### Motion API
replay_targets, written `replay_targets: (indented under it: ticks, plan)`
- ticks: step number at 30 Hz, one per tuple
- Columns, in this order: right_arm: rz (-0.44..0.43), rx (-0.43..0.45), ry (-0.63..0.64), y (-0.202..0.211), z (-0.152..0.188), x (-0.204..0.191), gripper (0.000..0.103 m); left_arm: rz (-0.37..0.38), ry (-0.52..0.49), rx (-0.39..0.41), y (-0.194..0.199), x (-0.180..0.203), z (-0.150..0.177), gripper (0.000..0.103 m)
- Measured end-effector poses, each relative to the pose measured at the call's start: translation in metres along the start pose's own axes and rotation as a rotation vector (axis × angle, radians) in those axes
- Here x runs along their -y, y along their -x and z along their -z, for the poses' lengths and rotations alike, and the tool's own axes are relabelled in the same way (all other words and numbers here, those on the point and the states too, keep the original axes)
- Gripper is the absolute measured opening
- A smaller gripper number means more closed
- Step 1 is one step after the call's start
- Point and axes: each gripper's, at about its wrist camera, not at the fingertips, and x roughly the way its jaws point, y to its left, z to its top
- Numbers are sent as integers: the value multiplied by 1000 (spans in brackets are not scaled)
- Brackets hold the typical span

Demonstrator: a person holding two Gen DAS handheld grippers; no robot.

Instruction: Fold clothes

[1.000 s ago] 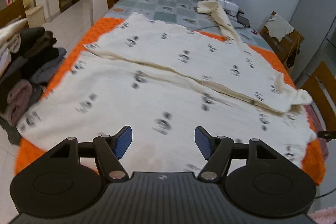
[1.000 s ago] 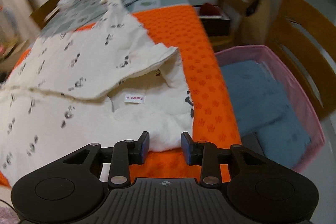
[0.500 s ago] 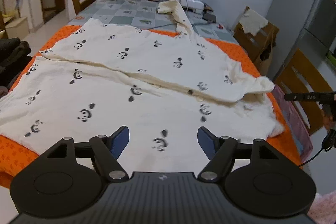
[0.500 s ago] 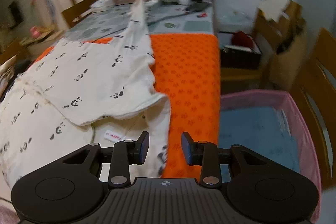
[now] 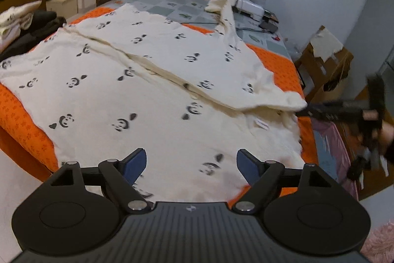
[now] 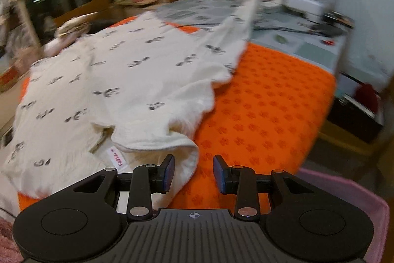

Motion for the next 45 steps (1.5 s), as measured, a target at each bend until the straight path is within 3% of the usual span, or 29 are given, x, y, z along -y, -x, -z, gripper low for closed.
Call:
replay_targets:
  ticks: [3, 5, 8, 14, 18, 23, 29, 40, 45]
  plan:
    - [-79, -9, 31, -8, -2, 6, 33, -28, -9, 4, 4, 13, 8, 85]
    - [-120, -18, 47, -11, -3, 9, 8, -47, 2, 7, 6, 17, 11, 85]
    - [-122, -13, 51, 4, -5, 13, 7, -72, 32, 13, 9, 17, 14, 85]
    - [-27, 14, 17, 54, 5, 15, 6, -108, 76, 18, 14, 12, 19, 85]
    - [35, -36, 64, 44, 23, 5, 6, -119, 83, 14, 16, 9, 21, 85]
    - [76, -105, 112, 21, 36, -1, 7, -134, 78, 7, 16, 5, 23, 86]
    - [103, -90, 139, 49, 33, -5, 16, -156, 97, -5, 16, -4, 33, 86]
    - [-64, -118, 236, 59, 42, -66, 32, -199, 93, -33, 4, -15, 57, 86]
    - [-107, -129, 275, 52, 46, -87, 40, -192, 25, -16, 3, -6, 58, 86]
